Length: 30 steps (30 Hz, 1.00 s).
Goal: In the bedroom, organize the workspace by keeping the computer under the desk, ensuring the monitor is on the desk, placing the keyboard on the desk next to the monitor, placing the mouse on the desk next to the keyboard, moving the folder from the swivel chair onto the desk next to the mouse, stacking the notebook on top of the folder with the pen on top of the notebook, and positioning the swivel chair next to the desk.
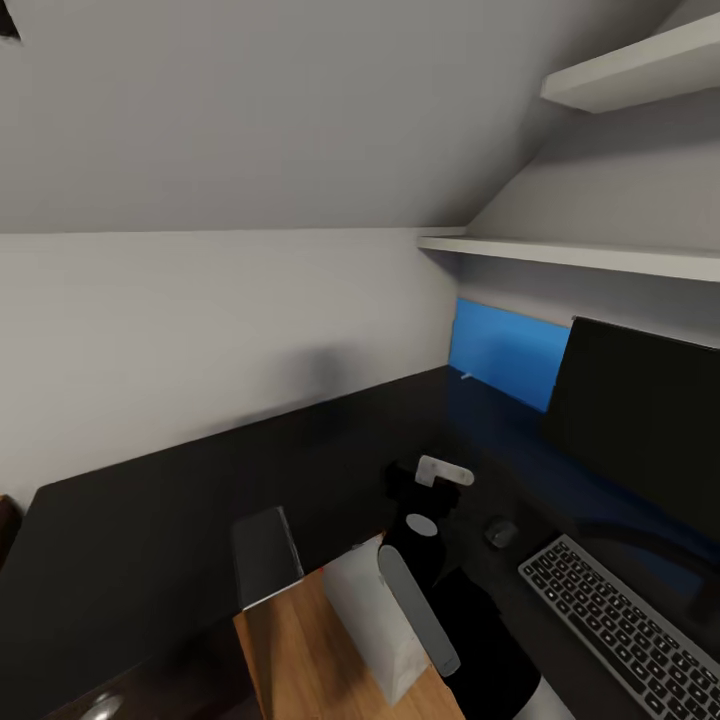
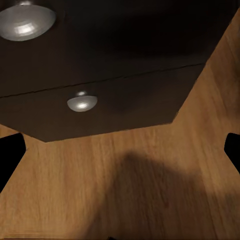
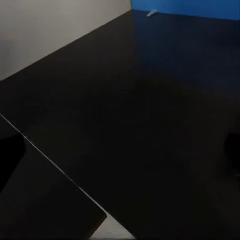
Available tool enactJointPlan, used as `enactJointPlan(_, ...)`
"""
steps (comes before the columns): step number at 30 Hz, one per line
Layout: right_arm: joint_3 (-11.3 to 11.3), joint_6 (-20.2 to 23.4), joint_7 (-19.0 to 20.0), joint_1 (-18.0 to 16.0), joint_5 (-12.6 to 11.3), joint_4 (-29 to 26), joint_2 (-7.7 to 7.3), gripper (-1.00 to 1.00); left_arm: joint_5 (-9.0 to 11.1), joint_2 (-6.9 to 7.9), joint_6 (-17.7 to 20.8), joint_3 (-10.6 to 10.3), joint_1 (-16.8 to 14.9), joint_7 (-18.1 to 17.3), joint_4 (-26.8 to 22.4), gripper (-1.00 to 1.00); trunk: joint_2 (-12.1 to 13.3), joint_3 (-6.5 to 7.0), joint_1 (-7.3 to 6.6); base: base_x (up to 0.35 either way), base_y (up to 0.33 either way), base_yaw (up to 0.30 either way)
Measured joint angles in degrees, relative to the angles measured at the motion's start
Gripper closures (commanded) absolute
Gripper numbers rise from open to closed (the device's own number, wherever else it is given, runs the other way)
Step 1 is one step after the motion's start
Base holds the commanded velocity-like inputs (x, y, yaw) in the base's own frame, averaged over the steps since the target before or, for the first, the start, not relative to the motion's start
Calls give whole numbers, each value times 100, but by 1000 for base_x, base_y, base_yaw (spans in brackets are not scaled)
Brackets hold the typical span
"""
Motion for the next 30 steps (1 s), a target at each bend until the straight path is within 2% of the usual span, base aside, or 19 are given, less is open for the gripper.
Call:
enactJointPlan(5, 11, 0, 10, 3, 1, -2, 0, -100, 0, 1, 0, 0, 0, 1, 1, -100, 0, 0, 0, 0, 0, 132)
enactJointPlan(15, 86, 0, 28, 7, 3, -7, 0, -100, 0, 1, 0, 0, -1, 7, 2, -100, 0, 0, 0, 0, 0, 15)
enactJointPlan(19, 241, -5, 78, 31, 0, -9, 0, -100, 0, 1, 5, 0, -1, 5, 2, -100, 0, 0, 0, 0, 0, 0)
enactJointPlan(20, 407, -64, 396, 39, 5, -16, 0, -100, 0, 1, 8, 0, -1, 2, 2, -100, 0, 0, 0, 0, 0, 0)
enactJointPlan(24, 544, -85, 488, 48, 29, -26, 0, -100, 0, 1, 5, 0, 0, 1, 0, -100, 0, 1, 0, 0, 0, 111)
enactJointPlan(30, 548, -86, 486, 48, 46, 5, 0, -100, 0, 2, 1, 0, 0, 1, 0, -100, 0, 5, 0, -10, 0, 262)
